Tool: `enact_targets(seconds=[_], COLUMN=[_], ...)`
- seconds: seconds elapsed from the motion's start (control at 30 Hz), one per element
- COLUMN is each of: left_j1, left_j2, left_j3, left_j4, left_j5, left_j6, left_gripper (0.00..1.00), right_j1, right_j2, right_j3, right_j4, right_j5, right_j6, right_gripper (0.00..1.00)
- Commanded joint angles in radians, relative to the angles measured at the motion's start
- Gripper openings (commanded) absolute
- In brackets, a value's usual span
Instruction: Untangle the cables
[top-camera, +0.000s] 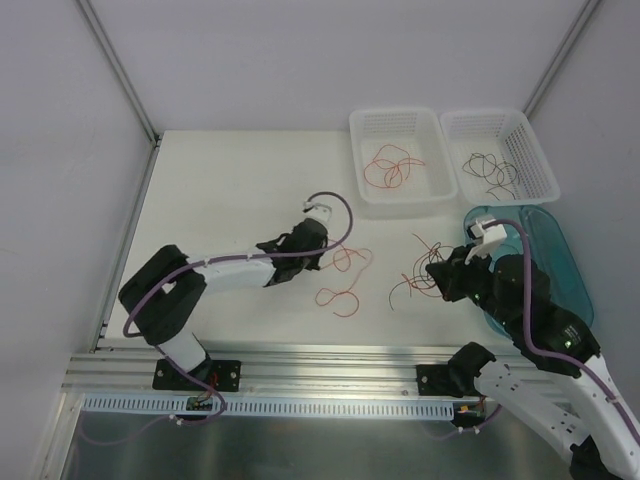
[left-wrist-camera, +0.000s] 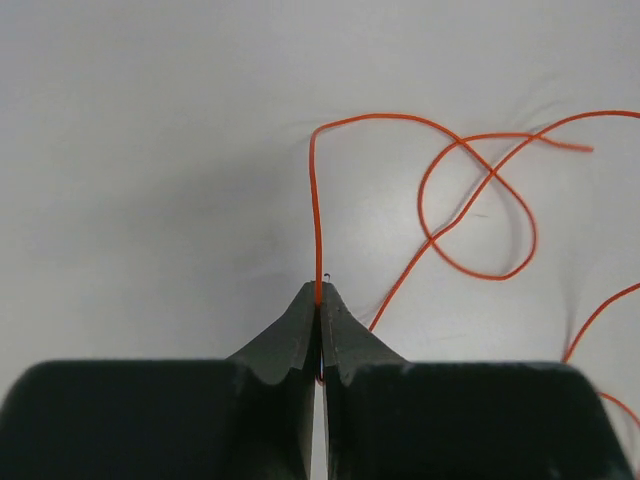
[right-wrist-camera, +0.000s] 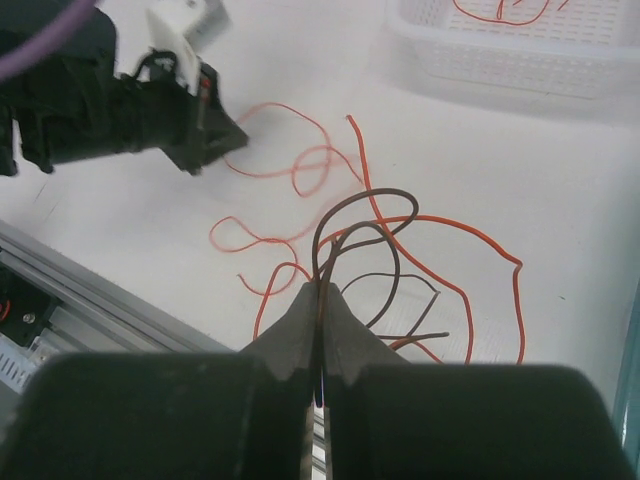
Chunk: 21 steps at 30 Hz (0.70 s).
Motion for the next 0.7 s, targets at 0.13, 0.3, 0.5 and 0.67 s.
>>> enact_targets(seconds=[0.13, 0.3, 0.5, 0.67], left_j1=[0.348, 0.373, 0.373, 0.373], left_j2=[-0.309, -0.483, -0.560, -0.619], left_j3=[-0.158, -0.168, -0.133, -0.087], left_j4=[-0.293, -0.321, -0.336, -0.366], left_j5=[-0.219, -0.148, 0.015, 0.156], left_j6=[-0.225, -0.176, -0.136, -0.115], left_gripper=[0.00, 0.00, 0.00, 0.00], right_j1=[0.004, 0.004, 0.004, 0.006], right_j2=[-0.018, 0.072, 0.192, 0.371], right_j3=[0.032, -0.009, -0.133, -0.221], right_j4=[-0.030, -0.006, 0.106, 0.229], right_j5=[0.099, 0.067, 0.041, 0.024], right_j6=[-0.008, -0.009, 0.020, 0.052], right_gripper=[0.01, 0.01, 0.03, 0.09])
